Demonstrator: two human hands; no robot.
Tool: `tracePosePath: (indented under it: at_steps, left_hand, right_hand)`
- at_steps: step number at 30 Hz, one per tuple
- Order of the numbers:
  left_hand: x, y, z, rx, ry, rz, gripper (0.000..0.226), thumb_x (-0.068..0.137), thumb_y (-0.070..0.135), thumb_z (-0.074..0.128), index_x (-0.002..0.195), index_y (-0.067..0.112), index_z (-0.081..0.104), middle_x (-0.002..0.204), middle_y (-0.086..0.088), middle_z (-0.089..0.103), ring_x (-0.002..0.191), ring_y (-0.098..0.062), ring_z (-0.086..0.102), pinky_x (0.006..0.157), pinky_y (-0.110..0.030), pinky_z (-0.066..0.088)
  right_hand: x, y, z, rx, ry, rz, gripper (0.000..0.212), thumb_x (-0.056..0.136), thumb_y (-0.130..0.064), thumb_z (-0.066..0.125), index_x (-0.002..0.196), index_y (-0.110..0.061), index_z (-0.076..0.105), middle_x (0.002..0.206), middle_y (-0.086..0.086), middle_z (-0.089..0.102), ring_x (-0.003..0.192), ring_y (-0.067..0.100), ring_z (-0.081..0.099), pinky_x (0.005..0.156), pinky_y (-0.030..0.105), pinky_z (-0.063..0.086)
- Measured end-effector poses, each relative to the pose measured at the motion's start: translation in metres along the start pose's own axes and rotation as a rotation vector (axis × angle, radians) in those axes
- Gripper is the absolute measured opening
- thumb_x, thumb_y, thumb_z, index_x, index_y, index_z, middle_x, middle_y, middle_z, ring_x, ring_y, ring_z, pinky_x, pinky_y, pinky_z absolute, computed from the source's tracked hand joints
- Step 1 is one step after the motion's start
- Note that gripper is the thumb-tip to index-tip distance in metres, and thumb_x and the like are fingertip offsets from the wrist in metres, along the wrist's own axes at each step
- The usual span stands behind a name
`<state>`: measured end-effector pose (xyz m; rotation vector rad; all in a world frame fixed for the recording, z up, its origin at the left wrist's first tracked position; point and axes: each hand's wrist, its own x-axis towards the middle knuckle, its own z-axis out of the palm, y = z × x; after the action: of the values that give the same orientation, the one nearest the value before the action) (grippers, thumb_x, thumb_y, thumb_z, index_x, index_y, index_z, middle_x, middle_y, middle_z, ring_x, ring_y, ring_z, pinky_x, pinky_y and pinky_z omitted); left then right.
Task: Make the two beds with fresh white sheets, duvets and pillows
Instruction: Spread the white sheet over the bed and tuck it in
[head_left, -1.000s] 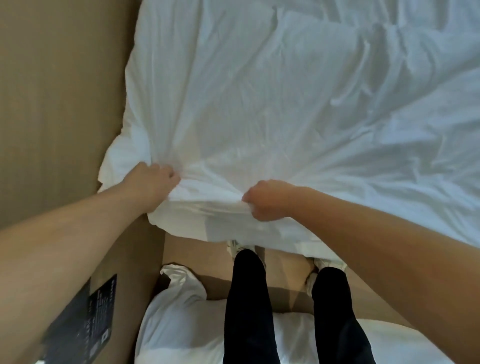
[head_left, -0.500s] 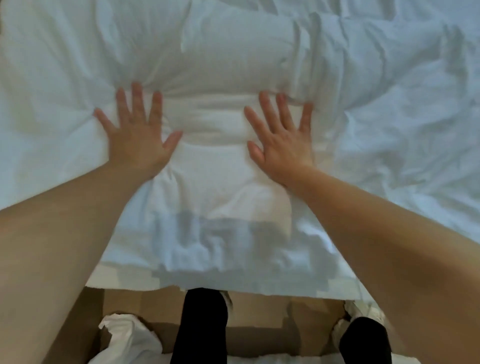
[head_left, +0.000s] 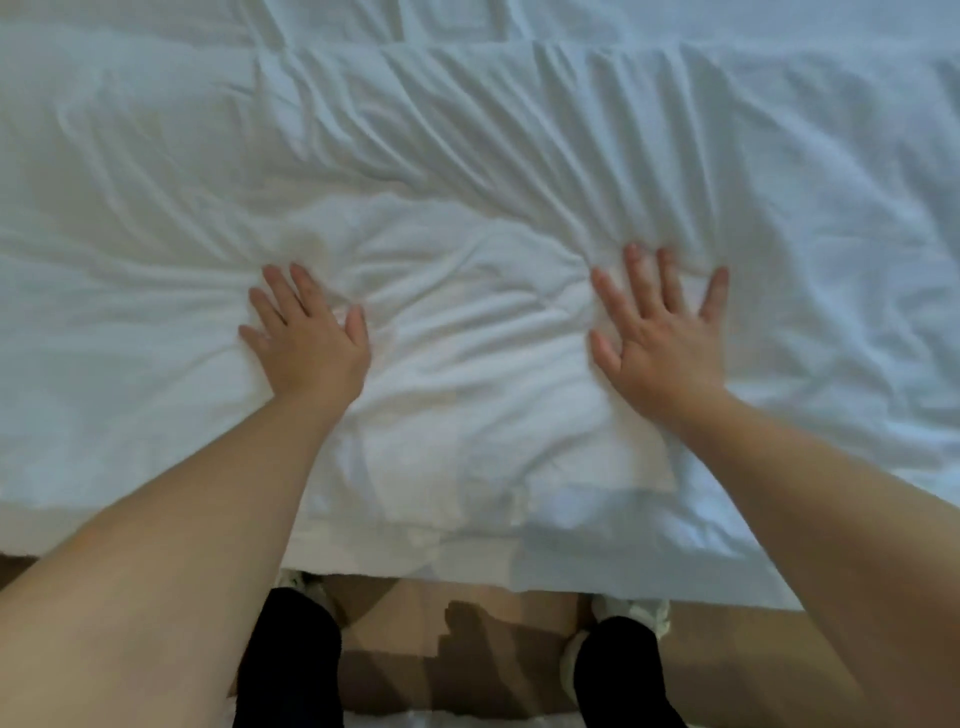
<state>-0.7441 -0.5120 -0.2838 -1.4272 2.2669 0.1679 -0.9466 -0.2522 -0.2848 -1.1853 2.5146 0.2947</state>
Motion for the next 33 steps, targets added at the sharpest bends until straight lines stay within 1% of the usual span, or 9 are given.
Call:
tracePosePath:
  at_steps: [2,6,9,13,18,22,25,28,33]
  left_hand:
    - [-0.023,0.052,0.005,-0.025,0.022,0.039,0.073,0.100,0.048,0.023,0.154,0.005,-0.001,0.161,-0.018,-0.006,0.148,-0.039,0.000,0.115,-0.061,0.010]
    - [-0.070,0.147,0.007,-0.044,0.025,0.174,0.073,0.099,0.049,0.024,0.154,0.008,-0.002,0.161,-0.016,-0.009,0.148,-0.038,-0.002,0.116,-0.060,0.009]
    - [-0.115,0.184,0.013,0.013,-0.012,0.322,0.074,0.099,0.052,0.020,0.154,0.011,-0.009,0.161,-0.014,-0.014,0.148,-0.036,-0.006,0.117,-0.058,0.007]
    - [-0.130,0.229,0.006,0.028,0.053,0.444,0.076,0.099,0.055,0.018,0.153,0.012,-0.012,0.160,-0.014,-0.017,0.148,-0.034,-0.010,0.117,-0.058,0.006]
    - [-0.159,0.265,0.024,0.119,0.112,0.575,0.078,0.095,0.055,0.017,0.154,0.011,-0.008,0.161,-0.015,-0.014,0.148,-0.034,-0.011,0.113,-0.067,0.003]
    - [-0.165,0.307,0.030,0.143,0.143,0.476,0.080,0.094,0.055,0.015,0.153,0.007,-0.009,0.161,-0.016,-0.013,0.149,-0.032,-0.010,0.109,-0.072,0.003]
    - [-0.187,0.358,0.044,0.144,0.134,0.400,0.081,0.094,0.056,0.014,0.152,0.004,-0.011,0.160,-0.020,-0.014,0.148,-0.035,-0.011,0.108,-0.073,0.007]
    - [-0.234,0.431,0.066,0.129,0.087,0.389,0.082,0.094,0.056,0.014,0.151,0.003,-0.013,0.158,-0.023,-0.017,0.147,-0.039,-0.011,0.108,-0.073,0.009]
    - [-0.329,0.553,0.086,0.076,-0.039,0.570,0.080,0.096,0.058,0.018,0.153,0.011,-0.011,0.159,-0.017,-0.019,0.147,-0.038,-0.014,0.108,-0.072,0.009]
  right_hand:
    - [-0.002,0.032,-0.001,0.020,0.002,-0.046,0.067,0.091,-0.055,0.023,0.154,-0.031,0.024,0.164,0.005,0.013,0.150,0.030,0.010,0.110,0.072,0.002]
    - [-0.019,0.109,0.009,-0.019,-0.019,-0.045,0.068,0.092,-0.057,0.016,0.155,-0.034,0.014,0.165,0.002,0.004,0.151,0.030,0.000,0.111,0.071,-0.001]
    - [-0.061,0.144,0.020,-0.031,-0.072,0.009,0.067,0.092,-0.060,0.009,0.155,-0.038,0.003,0.165,0.002,-0.006,0.150,0.031,-0.009,0.110,0.072,-0.001]
    - [-0.060,0.170,0.014,-0.030,-0.046,0.012,0.066,0.095,-0.062,0.012,0.155,-0.039,-0.003,0.164,0.001,-0.014,0.149,0.031,-0.014,0.109,0.074,-0.002]
    - [-0.064,0.185,0.031,-0.030,0.033,-0.071,0.068,0.092,-0.063,0.014,0.155,-0.037,0.009,0.165,0.002,-0.001,0.151,0.031,-0.005,0.106,0.077,-0.003]
    - [-0.041,0.224,0.036,-0.054,0.092,-0.205,0.069,0.090,-0.059,0.020,0.155,-0.036,0.016,0.165,0.001,0.002,0.151,0.030,0.000,0.105,0.077,-0.001]
    - [-0.042,0.280,0.049,-0.061,0.121,-0.232,0.070,0.089,-0.059,0.019,0.155,-0.036,0.015,0.165,0.002,0.003,0.151,0.031,0.000,0.106,0.075,-0.004]
    - [-0.063,0.361,0.068,-0.101,0.067,-0.236,0.070,0.089,-0.060,0.018,0.155,-0.037,0.014,0.165,0.002,0.001,0.151,0.031,-0.002,0.106,0.075,-0.005]
    - [-0.130,0.516,0.081,-0.134,-0.071,-0.017,0.069,0.091,-0.062,0.015,0.155,-0.038,0.010,0.165,0.001,-0.002,0.150,0.032,-0.005,0.105,0.077,0.001]
